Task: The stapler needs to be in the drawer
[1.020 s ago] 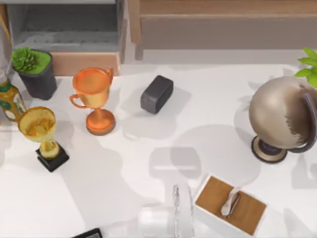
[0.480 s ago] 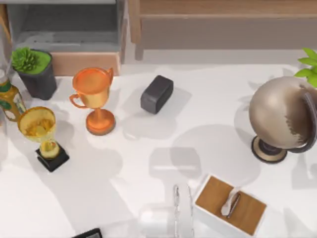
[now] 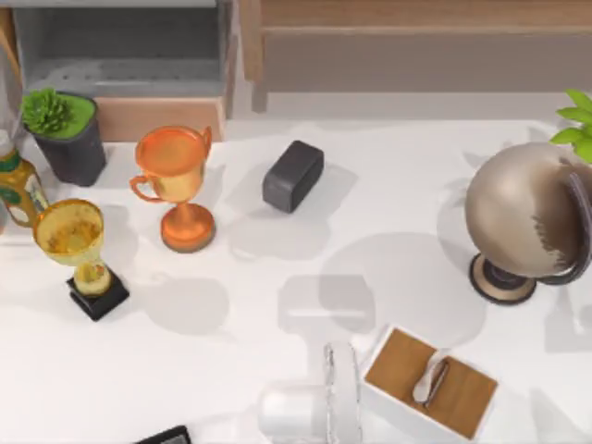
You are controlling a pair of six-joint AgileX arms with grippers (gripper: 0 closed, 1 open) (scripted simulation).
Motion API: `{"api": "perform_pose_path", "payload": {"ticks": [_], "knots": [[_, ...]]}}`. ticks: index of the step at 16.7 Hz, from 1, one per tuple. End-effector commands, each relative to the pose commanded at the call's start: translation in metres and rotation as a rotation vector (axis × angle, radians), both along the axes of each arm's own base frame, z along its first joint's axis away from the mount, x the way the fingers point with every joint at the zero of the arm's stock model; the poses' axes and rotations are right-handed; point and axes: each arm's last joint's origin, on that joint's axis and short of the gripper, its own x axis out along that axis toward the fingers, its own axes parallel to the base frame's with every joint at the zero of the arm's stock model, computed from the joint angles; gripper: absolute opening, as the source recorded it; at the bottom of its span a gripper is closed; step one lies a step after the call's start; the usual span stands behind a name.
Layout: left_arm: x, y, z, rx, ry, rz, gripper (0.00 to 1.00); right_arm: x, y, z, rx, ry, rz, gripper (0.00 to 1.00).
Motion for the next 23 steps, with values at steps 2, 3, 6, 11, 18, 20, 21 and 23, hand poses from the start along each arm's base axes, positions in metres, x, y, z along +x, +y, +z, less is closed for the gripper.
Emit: {"api": "perform_pose_path", "payload": {"ticks": [2,3,6,11,18,20,21,23], "knots": [[-0.039,0.011,-0.019,0.187,-0.056,0.018,1.0,0.0,0.0,0.0,0.0,0.0,0.0,1.0],[-0.057,0.009,-0.031,0.275,-0.069,0.02,1.0,0.0,0.0,0.0,0.0,0.0,0.0,1.0],[-0.094,-0.017,-0.066,0.499,-0.056,-0.017,1.0,0.0,0.0,0.0,0.0,0.0,0.0,1.0],[-0.112,-0.1,-0.102,0.769,-0.026,-0.232,1.0,0.0,0.0,0.0,0.0,0.0,0.0,1.0],[-0.104,-0.166,-0.104,0.953,-0.074,-0.477,1.0,0.0,0.0,0.0,0.0,0.0,0.0,1.0],[-0.104,-0.166,-0.104,0.953,-0.074,-0.477,1.0,0.0,0.0,0.0,0.0,0.0,0.0,1.0],[-0.104,-0.166,-0.104,0.953,-0.074,-0.477,1.0,0.0,0.0,0.0,0.0,0.0,0.0,1.0],[-0.103,-0.165,-0.105,0.951,-0.072,-0.474,1.0,0.0,0.0,0.0,0.0,0.0,0.0,1.0]]}}
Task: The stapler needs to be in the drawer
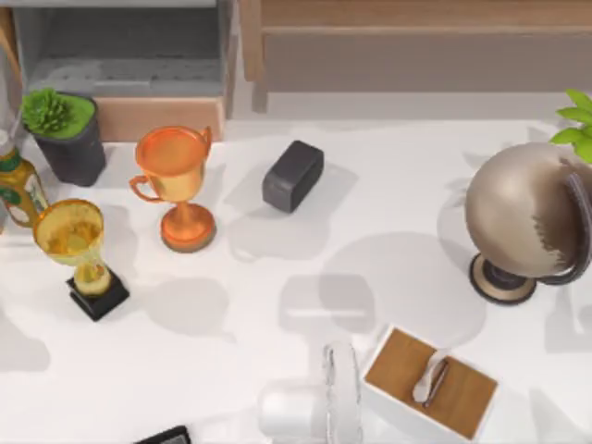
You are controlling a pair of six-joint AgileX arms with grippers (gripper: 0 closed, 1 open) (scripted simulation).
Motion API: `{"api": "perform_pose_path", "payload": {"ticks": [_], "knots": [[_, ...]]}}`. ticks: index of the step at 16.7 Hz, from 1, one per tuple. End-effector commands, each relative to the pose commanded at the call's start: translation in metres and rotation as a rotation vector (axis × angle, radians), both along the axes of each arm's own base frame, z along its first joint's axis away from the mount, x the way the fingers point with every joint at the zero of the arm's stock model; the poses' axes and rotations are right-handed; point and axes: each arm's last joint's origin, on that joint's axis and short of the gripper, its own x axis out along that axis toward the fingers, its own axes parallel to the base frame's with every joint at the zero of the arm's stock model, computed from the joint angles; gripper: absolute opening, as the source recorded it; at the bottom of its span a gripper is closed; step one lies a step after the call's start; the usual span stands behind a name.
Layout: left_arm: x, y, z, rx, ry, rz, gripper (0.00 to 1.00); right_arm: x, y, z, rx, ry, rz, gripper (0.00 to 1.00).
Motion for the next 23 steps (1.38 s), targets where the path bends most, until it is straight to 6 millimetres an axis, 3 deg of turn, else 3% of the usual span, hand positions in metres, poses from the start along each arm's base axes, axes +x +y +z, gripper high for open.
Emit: {"api": "perform_pose_path", "payload": {"ticks": [5,9,22,23], "knots": [[0.023,-0.002,0.001,0.002,-0.001,-0.003,1.0,0.0,0.0,0.0,0.0,0.0,0.0,1.0],[0.024,-0.002,0.001,0.002,-0.001,-0.003,1.0,0.0,0.0,0.0,0.0,0.0,0.0,1.0],[0.024,-0.002,0.001,0.002,-0.001,-0.003,0.02,0.0,0.0,0.0,0.0,0.0,0.0,1.0],[0.024,-0.002,0.001,0.002,-0.001,-0.003,0.0,0.0,0.0,0.0,0.0,0.0,0.0,1.0]]}}
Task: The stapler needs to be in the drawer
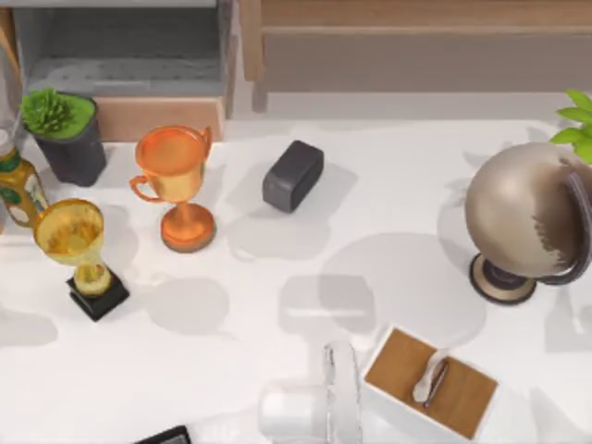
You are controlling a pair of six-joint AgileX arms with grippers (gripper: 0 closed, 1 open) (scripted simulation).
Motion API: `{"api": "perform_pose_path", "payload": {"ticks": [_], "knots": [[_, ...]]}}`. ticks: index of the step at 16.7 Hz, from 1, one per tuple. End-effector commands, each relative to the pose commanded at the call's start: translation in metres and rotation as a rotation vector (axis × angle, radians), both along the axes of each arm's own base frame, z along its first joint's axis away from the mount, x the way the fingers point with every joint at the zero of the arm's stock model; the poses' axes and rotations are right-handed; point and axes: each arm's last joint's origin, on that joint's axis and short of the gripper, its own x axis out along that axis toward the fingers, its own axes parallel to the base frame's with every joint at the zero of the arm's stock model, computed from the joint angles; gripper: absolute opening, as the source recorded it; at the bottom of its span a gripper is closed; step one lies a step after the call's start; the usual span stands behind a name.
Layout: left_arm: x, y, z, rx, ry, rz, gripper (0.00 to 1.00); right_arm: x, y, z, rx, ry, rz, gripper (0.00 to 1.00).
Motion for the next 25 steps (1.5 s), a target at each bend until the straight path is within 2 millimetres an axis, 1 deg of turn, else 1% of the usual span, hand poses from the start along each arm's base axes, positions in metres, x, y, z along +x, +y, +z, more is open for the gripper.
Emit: {"api": "perform_pose_path", "payload": {"ticks": [7,9,12,17,19,23,25], "knots": [[0.0,0.0,0.0,0.0,0.0,0.0,0.0,0.0,0.0,0.0,0.0,0.0,0.0,1.0],[0.0,0.0,-0.004,-0.016,0.016,0.002,0.0,0.0,0.0,0.0,0.0,0.0,0.0,1.0],[0.017,0.001,-0.005,-0.017,0.02,0.001,0.0,0.0,0.0,0.0,0.0,0.0,0.0,1.0],[0.058,0.0,-0.004,-0.016,0.017,0.004,0.0,0.0,0.0,0.0,0.0,0.0,0.0,1.0],[0.063,-0.001,-0.004,-0.016,0.016,0.002,0.0,0.0,0.0,0.0,0.0,0.0,0.0,1.0],[0.061,0.001,-0.005,-0.021,0.022,0.007,0.0,0.0,0.0,0.0,0.0,0.0,0.0,1.0],[0.069,0.001,-0.006,-0.019,0.023,0.005,0.0,0.0,0.0,0.0,0.0,0.0,0.0,1.0]]}}
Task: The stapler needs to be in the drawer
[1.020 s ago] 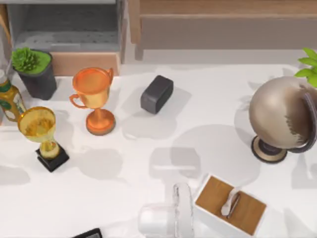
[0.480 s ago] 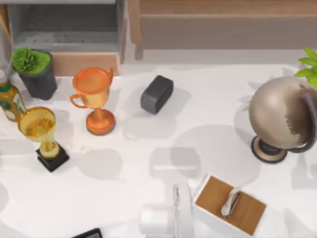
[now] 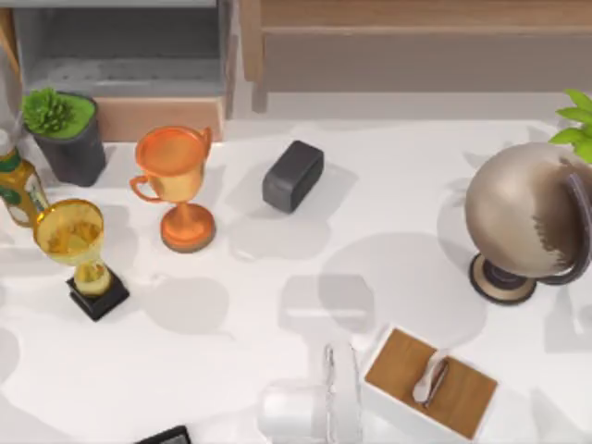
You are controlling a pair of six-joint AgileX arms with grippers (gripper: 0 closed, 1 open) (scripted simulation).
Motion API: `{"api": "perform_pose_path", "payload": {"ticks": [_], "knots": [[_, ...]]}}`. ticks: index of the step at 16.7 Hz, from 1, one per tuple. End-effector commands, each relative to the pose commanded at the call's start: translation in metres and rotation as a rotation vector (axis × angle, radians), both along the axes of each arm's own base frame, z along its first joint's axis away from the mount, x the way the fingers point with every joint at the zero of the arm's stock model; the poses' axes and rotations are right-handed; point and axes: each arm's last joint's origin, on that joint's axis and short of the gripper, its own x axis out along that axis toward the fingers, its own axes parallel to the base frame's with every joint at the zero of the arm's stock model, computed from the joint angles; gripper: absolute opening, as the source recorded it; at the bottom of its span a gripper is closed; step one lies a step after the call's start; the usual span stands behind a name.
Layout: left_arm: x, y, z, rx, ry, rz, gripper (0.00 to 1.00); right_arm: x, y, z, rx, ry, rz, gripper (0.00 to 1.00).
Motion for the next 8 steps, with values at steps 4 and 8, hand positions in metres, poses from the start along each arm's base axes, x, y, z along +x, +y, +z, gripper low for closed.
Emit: {"api": "perform_pose_path", "payload": {"ticks": [4,8], "knots": [[0.029,0.001,-0.002,-0.002,0.005,0.005,0.0,0.0,0.0,0.0,0.0,0.0,0.0,1.0],[0.054,-0.001,0.001,-0.002,-0.001,0.002,0.0,0.0,0.0,0.0,0.0,0.0,0.0,1.0]]}}
